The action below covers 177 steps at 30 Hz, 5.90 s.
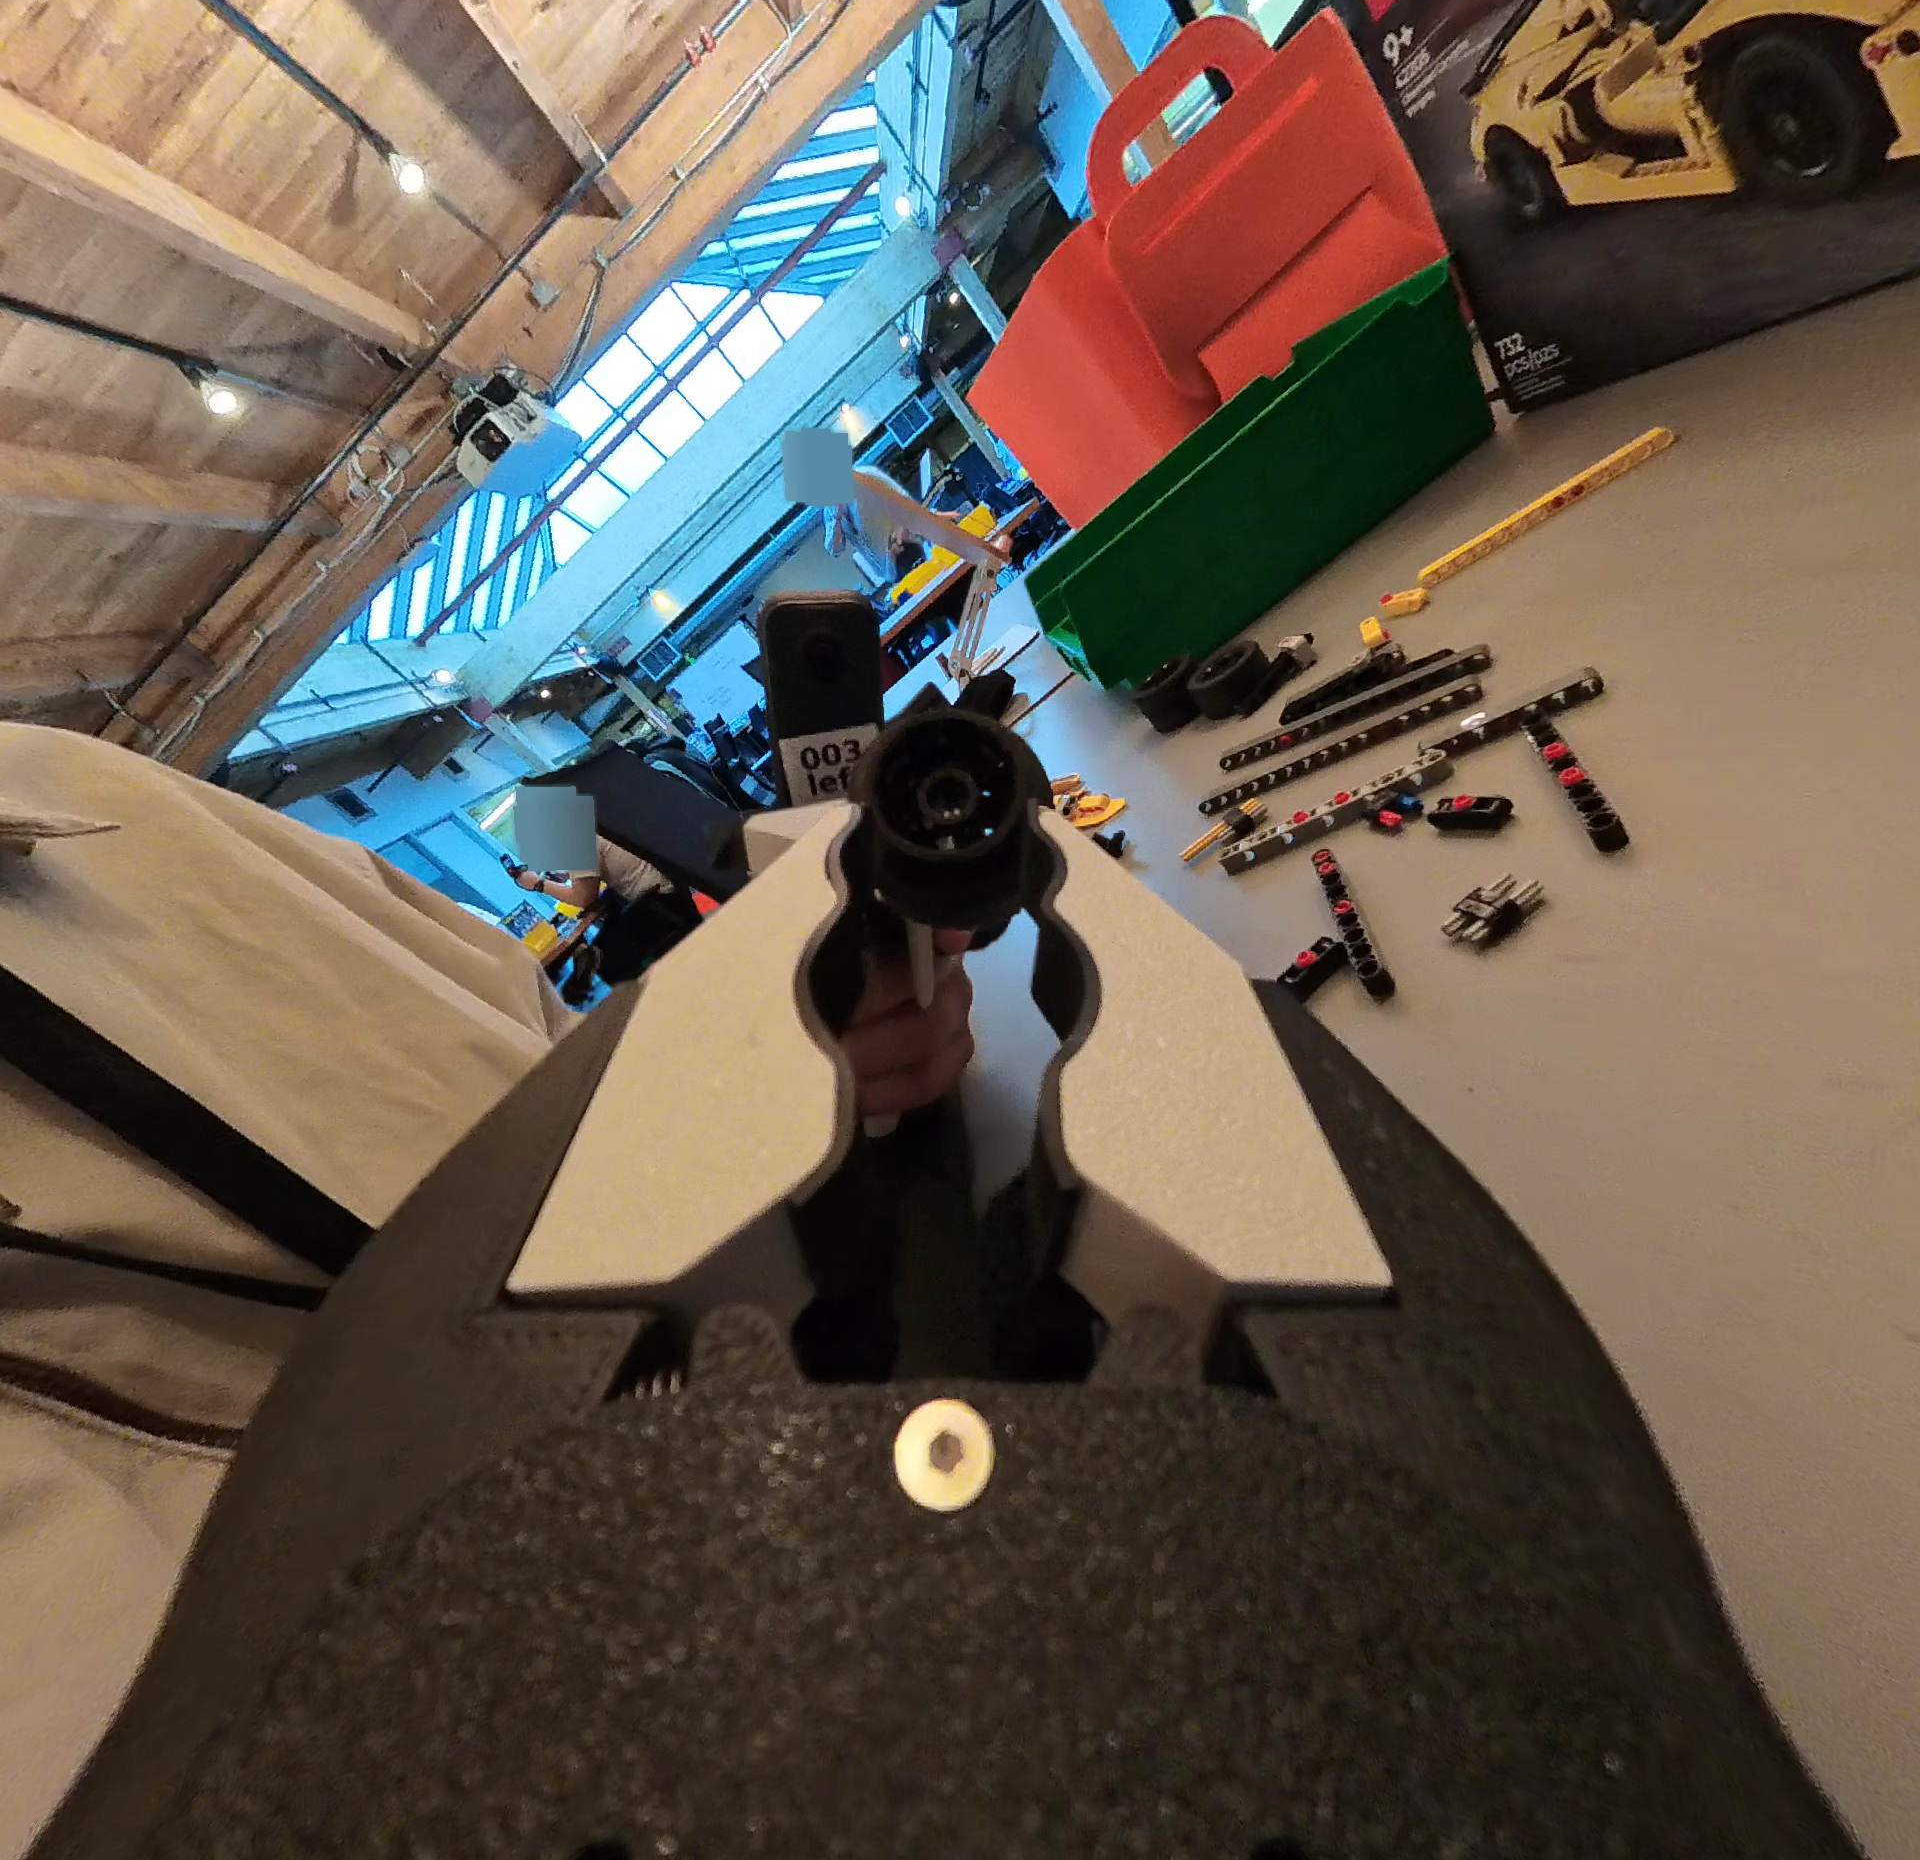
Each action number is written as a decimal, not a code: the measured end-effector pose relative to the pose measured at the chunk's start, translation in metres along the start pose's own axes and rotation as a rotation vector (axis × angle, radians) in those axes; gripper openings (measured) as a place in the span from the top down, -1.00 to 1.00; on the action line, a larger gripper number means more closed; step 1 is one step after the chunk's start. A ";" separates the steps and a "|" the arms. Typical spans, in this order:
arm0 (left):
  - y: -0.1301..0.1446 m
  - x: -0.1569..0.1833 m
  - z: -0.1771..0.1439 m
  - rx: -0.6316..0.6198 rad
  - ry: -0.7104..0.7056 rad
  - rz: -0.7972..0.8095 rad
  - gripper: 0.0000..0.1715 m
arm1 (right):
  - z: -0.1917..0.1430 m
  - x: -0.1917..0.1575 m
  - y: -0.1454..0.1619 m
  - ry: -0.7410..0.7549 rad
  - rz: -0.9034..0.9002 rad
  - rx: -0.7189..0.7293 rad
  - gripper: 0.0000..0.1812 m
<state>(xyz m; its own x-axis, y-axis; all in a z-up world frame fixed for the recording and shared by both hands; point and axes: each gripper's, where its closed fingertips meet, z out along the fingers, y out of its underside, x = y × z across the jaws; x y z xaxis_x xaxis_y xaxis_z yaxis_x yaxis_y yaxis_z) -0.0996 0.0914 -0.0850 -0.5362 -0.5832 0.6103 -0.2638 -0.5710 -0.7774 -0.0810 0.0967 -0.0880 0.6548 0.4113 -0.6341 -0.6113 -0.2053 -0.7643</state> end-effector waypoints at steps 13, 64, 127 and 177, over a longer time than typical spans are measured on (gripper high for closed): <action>0.016 0.007 -0.001 -0.142 0.028 0.141 0.95 | 0.012 -0.003 0.017 -0.048 0.026 -0.083 0.52; -0.017 -0.032 -0.044 0.006 -0.134 0.115 0.92 | -0.178 0.185 -0.124 1.125 -0.487 -0.529 0.66; -0.080 -0.223 -0.294 -0.428 -1.332 0.291 0.40 | -0.015 0.062 0.025 0.469 -0.300 -0.463 0.59; 0.023 -0.043 -0.006 -0.253 -0.502 0.541 0.82 | 0.002 0.031 0.035 0.421 -0.180 -0.187 0.81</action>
<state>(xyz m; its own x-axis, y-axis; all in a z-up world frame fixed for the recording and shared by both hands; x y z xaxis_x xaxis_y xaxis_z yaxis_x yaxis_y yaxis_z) -0.0876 0.1073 -0.1300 -0.2311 -0.9692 0.0854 -0.2759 -0.0189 -0.9610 -0.0832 0.1043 -0.1346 0.8890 0.0684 -0.4527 -0.4067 -0.3359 -0.8495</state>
